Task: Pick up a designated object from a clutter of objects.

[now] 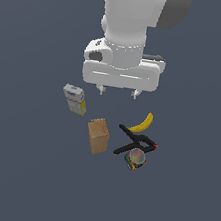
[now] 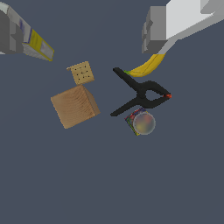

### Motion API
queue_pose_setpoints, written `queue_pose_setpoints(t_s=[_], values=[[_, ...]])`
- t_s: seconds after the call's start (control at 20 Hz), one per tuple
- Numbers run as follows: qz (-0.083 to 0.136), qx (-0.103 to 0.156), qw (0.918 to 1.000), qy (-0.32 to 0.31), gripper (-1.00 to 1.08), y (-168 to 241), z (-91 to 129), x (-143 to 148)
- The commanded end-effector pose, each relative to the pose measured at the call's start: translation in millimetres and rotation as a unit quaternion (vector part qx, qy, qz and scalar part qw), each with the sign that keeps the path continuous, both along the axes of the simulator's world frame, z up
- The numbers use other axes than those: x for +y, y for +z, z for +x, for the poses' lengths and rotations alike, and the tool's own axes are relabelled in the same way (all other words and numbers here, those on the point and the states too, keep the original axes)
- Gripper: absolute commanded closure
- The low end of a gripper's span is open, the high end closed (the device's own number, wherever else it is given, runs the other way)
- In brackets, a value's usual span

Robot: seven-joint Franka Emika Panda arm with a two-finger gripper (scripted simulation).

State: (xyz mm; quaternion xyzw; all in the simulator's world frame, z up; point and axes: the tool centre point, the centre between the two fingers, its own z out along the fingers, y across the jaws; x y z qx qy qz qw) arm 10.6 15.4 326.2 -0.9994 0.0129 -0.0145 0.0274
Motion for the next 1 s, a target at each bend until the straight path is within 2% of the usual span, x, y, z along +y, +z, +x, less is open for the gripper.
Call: queue_pose_setpoints(t_s=[0.0, 0.45, 0.95], values=[[0.0, 0.0, 1.0, 0.0, -0.92, 0.0, 0.0, 0.0], [-0.012, -0.006, 0.9993, 0.033, -0.92, -4.6, 5.1, 20.8], [-0.011, -0.004, 0.9996, 0.025, -0.92, -9.5, 4.6, 23.9]])
